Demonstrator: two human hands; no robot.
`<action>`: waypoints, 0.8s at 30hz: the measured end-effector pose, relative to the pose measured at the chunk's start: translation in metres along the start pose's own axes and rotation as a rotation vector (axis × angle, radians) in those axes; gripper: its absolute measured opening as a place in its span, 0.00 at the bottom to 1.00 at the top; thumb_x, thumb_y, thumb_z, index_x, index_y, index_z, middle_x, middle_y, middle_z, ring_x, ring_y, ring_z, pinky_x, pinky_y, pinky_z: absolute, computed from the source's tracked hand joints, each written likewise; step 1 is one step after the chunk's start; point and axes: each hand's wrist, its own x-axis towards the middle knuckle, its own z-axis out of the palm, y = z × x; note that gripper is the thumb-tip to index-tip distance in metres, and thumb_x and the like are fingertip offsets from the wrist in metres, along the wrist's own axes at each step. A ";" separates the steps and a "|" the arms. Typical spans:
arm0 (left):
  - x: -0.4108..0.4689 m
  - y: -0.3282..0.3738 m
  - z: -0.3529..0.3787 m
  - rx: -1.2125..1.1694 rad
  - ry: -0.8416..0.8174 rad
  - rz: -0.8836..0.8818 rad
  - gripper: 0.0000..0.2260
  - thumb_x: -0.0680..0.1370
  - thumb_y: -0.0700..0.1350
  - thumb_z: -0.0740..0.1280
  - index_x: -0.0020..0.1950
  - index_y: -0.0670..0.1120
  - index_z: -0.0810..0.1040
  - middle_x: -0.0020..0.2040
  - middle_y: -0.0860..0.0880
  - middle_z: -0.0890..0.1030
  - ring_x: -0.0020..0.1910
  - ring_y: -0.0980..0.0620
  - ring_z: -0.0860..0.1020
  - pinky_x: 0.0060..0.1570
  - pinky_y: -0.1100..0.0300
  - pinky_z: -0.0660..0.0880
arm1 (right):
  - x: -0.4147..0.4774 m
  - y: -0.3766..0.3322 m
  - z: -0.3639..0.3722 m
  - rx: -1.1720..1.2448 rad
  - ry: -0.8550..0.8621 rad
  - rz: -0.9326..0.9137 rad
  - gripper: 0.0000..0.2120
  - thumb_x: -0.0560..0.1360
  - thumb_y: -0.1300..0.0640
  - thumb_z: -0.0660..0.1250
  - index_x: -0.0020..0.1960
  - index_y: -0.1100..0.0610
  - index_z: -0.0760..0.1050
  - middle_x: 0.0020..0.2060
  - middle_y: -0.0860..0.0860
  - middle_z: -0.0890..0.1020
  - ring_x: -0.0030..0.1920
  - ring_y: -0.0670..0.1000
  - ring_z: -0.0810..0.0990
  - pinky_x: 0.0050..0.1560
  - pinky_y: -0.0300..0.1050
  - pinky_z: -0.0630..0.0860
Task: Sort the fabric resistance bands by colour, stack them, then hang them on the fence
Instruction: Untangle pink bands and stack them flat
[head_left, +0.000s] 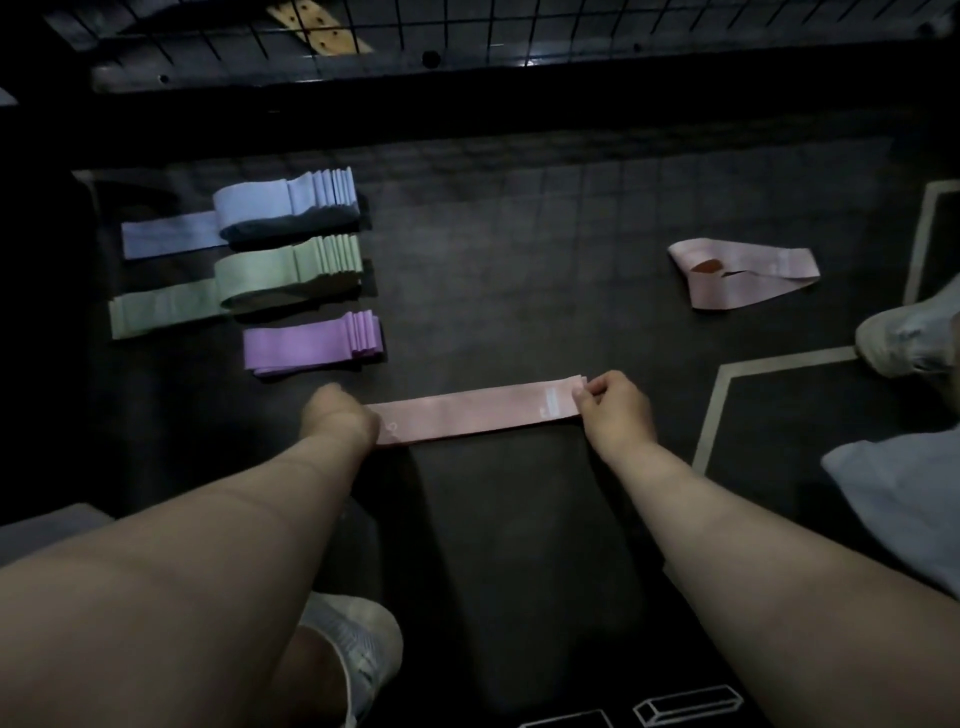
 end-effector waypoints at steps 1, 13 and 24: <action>-0.002 0.001 0.000 0.043 -0.010 0.036 0.13 0.74 0.41 0.70 0.58 0.41 0.77 0.59 0.40 0.79 0.58 0.40 0.78 0.61 0.53 0.73 | 0.000 -0.001 -0.001 -0.057 0.010 -0.008 0.10 0.78 0.50 0.66 0.55 0.55 0.75 0.54 0.54 0.79 0.54 0.55 0.79 0.56 0.51 0.77; -0.022 -0.009 0.009 0.898 -0.004 0.693 0.26 0.74 0.49 0.70 0.70 0.52 0.66 0.69 0.47 0.67 0.68 0.45 0.67 0.66 0.47 0.66 | 0.011 -0.007 -0.006 -0.915 -0.189 -0.676 0.35 0.75 0.59 0.67 0.78 0.52 0.55 0.73 0.52 0.62 0.73 0.55 0.61 0.71 0.51 0.57; -0.032 -0.004 -0.002 0.437 0.030 0.341 0.32 0.74 0.55 0.68 0.75 0.49 0.62 0.73 0.44 0.63 0.71 0.42 0.64 0.68 0.45 0.64 | 0.005 0.002 -0.007 -0.479 -0.176 -0.360 0.40 0.72 0.38 0.69 0.76 0.55 0.59 0.71 0.56 0.61 0.73 0.59 0.61 0.72 0.54 0.60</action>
